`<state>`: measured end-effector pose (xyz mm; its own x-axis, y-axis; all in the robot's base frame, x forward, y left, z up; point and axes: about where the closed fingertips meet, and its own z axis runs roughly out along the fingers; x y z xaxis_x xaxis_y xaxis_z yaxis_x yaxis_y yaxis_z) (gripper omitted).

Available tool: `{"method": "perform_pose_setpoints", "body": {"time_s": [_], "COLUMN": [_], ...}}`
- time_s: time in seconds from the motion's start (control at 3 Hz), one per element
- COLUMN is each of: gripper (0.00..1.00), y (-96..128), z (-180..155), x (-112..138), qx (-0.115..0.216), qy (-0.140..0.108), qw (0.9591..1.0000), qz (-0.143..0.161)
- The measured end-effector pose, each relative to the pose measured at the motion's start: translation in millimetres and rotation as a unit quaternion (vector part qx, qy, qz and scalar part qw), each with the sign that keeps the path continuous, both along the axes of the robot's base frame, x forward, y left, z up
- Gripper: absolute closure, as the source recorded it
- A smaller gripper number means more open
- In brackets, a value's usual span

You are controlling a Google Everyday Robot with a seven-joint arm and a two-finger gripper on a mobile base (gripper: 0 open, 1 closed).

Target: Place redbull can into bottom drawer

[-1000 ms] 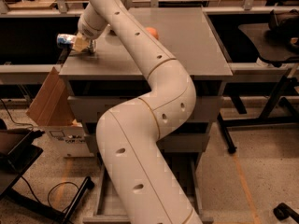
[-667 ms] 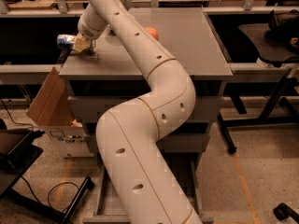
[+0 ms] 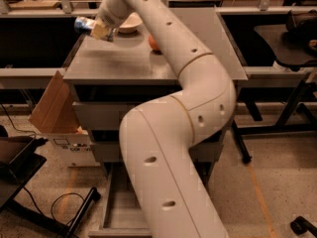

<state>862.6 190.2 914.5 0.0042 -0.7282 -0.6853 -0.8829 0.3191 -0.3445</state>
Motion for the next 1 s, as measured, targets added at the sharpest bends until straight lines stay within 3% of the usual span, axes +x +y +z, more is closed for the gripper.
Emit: {"method": "perform_pose_setpoints", "body": {"time_s": [0.33, 0.67, 1.0], "gripper": [1.00, 1.00, 1.00], "y": [-38, -110, -170], "z": [55, 137, 224], "x": [-4, -30, -90], "qx": [0.058, 0.136, 0.209], "qy": [-0.037, -0.091, -0.149], "qw": [0.9970, 0.9830, 0.9588], "qz": [-0.035, -0.083, -0.121]}}
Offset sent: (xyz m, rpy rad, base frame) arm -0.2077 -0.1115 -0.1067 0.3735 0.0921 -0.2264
